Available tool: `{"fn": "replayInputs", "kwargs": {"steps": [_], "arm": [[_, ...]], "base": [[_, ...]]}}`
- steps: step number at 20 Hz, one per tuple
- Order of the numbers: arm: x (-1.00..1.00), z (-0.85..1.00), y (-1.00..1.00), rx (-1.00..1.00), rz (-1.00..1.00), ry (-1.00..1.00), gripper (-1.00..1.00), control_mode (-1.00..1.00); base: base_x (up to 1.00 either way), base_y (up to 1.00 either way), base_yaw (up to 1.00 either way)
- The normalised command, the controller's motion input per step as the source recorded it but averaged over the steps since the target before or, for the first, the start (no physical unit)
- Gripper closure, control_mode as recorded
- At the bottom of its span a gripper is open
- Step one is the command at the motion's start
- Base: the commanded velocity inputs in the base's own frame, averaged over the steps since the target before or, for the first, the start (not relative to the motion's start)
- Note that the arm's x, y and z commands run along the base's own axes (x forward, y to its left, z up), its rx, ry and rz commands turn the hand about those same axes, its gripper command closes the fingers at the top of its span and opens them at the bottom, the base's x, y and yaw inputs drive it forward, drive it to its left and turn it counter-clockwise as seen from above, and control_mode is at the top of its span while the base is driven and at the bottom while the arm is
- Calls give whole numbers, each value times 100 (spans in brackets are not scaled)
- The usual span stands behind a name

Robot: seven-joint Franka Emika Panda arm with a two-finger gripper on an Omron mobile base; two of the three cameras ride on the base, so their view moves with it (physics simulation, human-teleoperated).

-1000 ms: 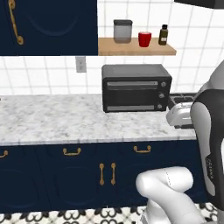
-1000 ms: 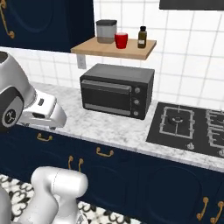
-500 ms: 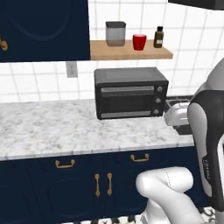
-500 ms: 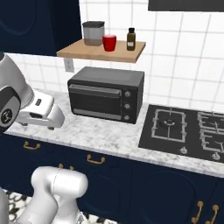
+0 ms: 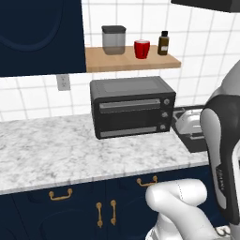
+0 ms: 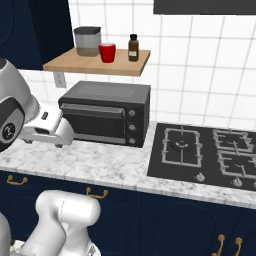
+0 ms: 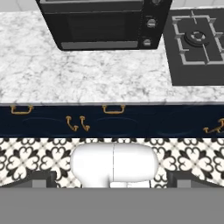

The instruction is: Gather all objects into one cabinet and sort the glasses and bowls to opposite sides.

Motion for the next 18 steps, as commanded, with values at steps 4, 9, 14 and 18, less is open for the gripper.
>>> {"fn": "replayInputs", "kwargs": {"steps": [4,9,14,18], "arm": [[0,0,0,0,0,0,-100,100],[0,0,0,0,0,0,-100,100],[0,0,0,0,0,0,-100,100],[14,0,5,0,0,0,-100,-100]], "base": [[0,0,-1],[23,9,0],[38,15,0],[41,14,0]]}}
